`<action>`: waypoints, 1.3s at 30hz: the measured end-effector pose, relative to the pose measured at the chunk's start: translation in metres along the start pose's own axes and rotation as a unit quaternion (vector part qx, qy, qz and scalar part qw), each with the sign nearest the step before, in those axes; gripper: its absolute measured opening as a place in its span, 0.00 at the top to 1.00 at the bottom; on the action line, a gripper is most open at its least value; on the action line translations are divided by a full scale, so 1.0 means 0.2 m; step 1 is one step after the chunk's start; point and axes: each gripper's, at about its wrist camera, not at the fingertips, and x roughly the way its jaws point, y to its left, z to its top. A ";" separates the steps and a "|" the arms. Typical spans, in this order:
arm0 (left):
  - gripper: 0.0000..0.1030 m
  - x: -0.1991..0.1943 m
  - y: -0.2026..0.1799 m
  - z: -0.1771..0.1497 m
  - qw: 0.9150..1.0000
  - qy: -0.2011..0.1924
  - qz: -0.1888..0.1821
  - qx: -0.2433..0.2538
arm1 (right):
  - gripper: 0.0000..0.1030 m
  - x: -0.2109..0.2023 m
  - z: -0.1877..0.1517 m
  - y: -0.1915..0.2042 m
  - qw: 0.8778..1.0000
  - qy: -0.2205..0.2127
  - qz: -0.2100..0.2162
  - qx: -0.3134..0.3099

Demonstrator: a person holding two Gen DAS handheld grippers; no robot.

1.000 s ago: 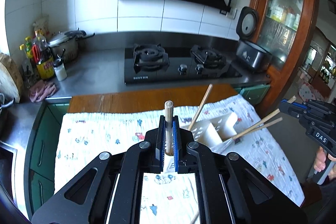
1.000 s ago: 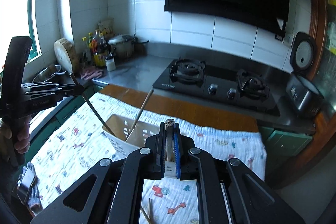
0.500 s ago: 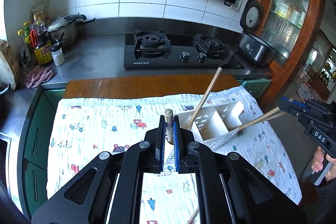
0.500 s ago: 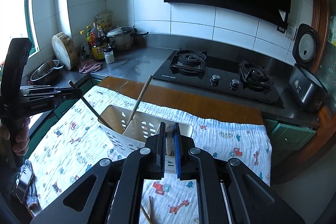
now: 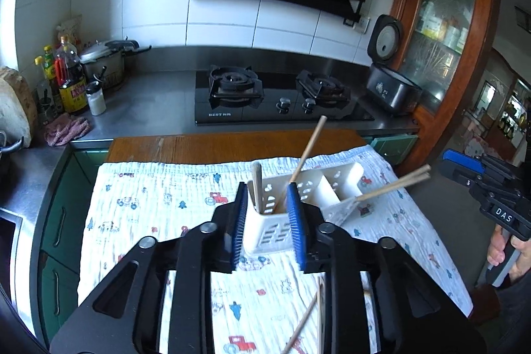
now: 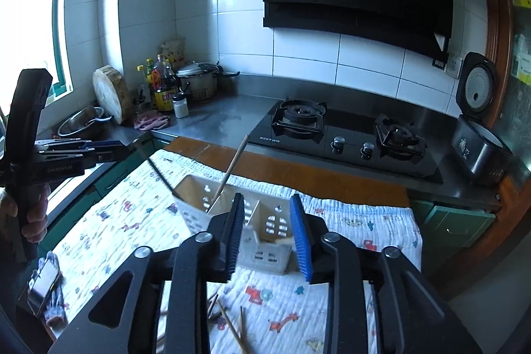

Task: Organize utensils
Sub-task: 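Return the right tool to the pile and grasp a chopstick while the left tool grasps another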

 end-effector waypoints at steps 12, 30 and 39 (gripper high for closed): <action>0.67 -0.29 -0.05 -0.47 1.000 -0.015 -0.021 0.004 | 0.66 -0.24 -0.53 0.07 1.000 0.020 0.011 -0.016; 0.67 -0.24 -0.21 -1.22 0.997 0.063 -0.038 -0.021 | 0.66 -0.26 -1.26 -0.04 0.997 0.080 0.006 0.000; 0.67 -0.15 -0.21 -1.34 0.994 0.090 -0.041 -0.035 | 0.71 -0.12 -1.37 -0.07 0.993 0.116 0.002 -0.032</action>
